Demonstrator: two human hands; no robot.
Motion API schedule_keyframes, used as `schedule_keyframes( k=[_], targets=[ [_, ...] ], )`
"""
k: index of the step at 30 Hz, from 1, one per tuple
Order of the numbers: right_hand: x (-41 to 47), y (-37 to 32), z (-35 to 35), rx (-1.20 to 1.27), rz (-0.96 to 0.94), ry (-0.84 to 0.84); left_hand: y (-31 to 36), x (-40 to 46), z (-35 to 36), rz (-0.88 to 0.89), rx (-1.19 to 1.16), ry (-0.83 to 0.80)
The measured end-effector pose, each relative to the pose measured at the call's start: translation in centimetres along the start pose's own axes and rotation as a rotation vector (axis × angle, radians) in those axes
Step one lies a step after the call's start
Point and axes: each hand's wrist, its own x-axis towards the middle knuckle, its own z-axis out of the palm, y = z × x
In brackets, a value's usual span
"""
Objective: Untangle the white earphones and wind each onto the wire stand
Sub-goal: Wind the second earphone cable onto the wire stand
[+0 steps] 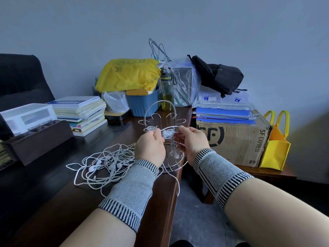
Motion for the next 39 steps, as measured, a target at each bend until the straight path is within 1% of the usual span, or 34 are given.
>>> schedule_keyframes(
  k=[4,8,11,16,18,21,25,30,32,35,39],
  targets=[
    [0.4,-0.3,0.3,-0.198,-0.05,0.062,0.1,-0.1,0.4,-0.043,0.01,0.007],
    [0.7,-0.5,0.6,-0.287,-0.06,0.119,-0.5,0.4,0.8,-0.062,0.003,0.003],
    [0.9,-0.5,0.9,-0.334,-0.038,0.13,-1.8,1.3,1.1,-0.093,-0.106,-0.02],
    [1.2,-0.5,1.0,-0.33,0.002,0.119,-0.6,0.0,0.5,-0.23,-0.328,-0.069],
    [1.3,-0.3,1.1,-0.302,0.018,0.101,-0.7,-0.2,0.4,-0.247,-0.375,-0.078],
    [1.3,0.0,0.8,-0.285,0.002,0.082,-1.3,-0.5,0.4,-0.202,-0.339,-0.097],
    [0.9,0.3,0.1,-0.297,-0.087,0.066,-2.3,-0.9,0.5,-0.078,-0.223,-0.086],
    [0.4,0.5,-0.7,-0.266,-0.173,-0.051,-1.9,-1.9,-0.2,0.002,-0.109,-0.118],
    [0.1,0.5,-0.9,-0.284,-0.219,-0.07,-2.2,-1.9,-0.3,0.041,-0.069,-0.12],
    [-0.2,0.6,-0.9,-0.367,-0.323,-0.074,-2.5,-2.0,-0.1,0.109,0.005,-0.131],
    [-0.6,0.9,-1.0,-0.609,-0.537,-0.034,-2.7,-2.0,0.1,0.156,0.086,-0.148]
  ],
)
